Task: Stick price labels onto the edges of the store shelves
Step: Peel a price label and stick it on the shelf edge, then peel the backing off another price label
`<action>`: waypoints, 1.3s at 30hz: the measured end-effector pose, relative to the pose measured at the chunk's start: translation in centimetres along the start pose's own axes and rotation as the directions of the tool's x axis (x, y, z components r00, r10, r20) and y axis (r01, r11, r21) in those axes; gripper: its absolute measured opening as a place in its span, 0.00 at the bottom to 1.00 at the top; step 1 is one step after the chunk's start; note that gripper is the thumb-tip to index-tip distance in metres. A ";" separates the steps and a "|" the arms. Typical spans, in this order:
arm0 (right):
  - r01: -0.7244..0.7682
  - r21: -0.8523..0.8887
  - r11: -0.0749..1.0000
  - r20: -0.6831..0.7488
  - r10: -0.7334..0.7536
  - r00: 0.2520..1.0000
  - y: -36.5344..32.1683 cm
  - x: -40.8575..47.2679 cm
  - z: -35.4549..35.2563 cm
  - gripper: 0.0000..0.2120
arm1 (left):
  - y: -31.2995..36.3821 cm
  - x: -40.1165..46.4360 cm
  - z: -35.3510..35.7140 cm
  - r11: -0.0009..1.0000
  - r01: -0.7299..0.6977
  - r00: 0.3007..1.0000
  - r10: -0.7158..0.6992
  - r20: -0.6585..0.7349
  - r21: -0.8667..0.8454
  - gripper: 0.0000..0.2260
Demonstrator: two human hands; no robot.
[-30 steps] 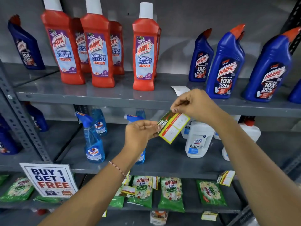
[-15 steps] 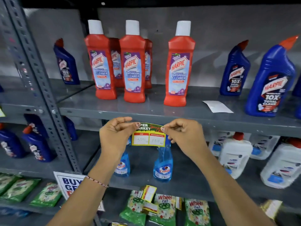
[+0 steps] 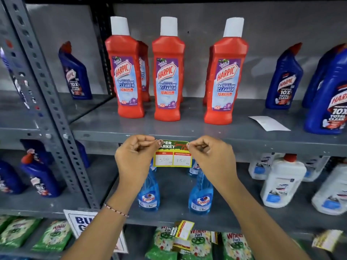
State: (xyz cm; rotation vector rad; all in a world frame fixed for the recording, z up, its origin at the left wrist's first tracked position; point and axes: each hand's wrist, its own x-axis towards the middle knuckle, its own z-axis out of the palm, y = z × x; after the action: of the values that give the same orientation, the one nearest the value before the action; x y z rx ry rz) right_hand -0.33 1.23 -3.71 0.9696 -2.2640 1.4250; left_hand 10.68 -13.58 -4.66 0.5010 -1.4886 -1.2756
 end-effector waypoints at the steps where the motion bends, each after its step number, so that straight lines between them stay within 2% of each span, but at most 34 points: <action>1: 0.003 -0.015 1.000 -0.002 -0.003 1.000 -0.1 0.0 0.0 0.04 | -0.1 0.0 0.0 1.000 -0.016 1.000 0.016 -0.002 0.011 0.08; 5: -0.009 -0.029 1.000 -0.014 0.009 1.000 -0.3 -0.1 0.0 0.05 | -0.1 0.1 0.2 0.997 -0.051 0.999 0.051 0.003 0.053 0.07; 10: -0.070 0.043 0.997 -0.028 0.071 0.997 0.6 -0.2 -1.5 0.11 | 0.4 -0.2 0.6 0.987 -0.146 0.985 0.151 -0.080 0.066 0.10; 16: -0.067 0.214 0.975 -0.100 0.090 0.991 2.2 0.8 -7.3 0.05 | 2.9 -1.2 2.7 0.977 -0.214 0.975 0.213 -0.060 -0.007 0.06; 19: -0.059 0.258 0.964 -0.148 0.100 0.984 3.8 1.9 -10.5 0.04 | 3.7 -1.9 5.0 0.986 -0.162 0.986 0.163 0.045 -0.040 0.04; 23: -0.077 0.025 0.997 -0.230 0.081 0.970 7.4 4.6 -15.0 0.03 | 4.4 -3.9 10.2 0.997 -0.075 0.949 0.073 0.308 -0.006 0.06; 25: -0.090 -0.119 0.989 -0.171 0.069 0.983 9.6 6.5 -17.1 0.04 | 5.0 -4.9 13.1 0.991 -0.126 0.914 0.097 0.394 0.048 0.07; 28: -0.001 -0.263 0.965 0.057 0.016 0.998 11.7 9.1 -18.8 0.10 | 5.6 -5.3 17.1 0.931 -0.307 0.859 0.182 0.479 0.197 0.06; 31: 0.029 -0.340 0.940 0.348 0.097 0.932 12.0 10.4 -18.7 0.22 | 6.0 -4.6 20.3 0.854 -0.417 0.815 0.200 0.544 0.311 0.09; 33: 0.009 -0.420 0.907 0.470 0.209 0.858 11.7 10.7 -18.7 0.36 | 6.2 -3.9 21.7 0.820 -0.424 0.792 0.131 0.596 0.383 0.13; 35: 0.040 -0.461 0.886 0.526 0.237 0.817 10.9 10.3 -19.4 0.43 | 6.2 -3.1 22.5 0.800 -0.406 0.763 0.029 0.646 0.443 0.18; 39: 0.194 -0.435 0.879 0.589 0.114 0.800 10.9 8.8 -20.8 0.54 | 6.2 -1.9 23.0 0.767 -0.367 0.692 -0.153 0.705 0.526 0.25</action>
State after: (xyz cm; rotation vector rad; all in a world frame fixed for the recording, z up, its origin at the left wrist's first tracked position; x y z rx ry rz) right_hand -16.26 19.19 3.49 1.4194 -2.8054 0.4836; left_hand -7.13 0.31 3.11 0.3164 -2.6398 -0.8401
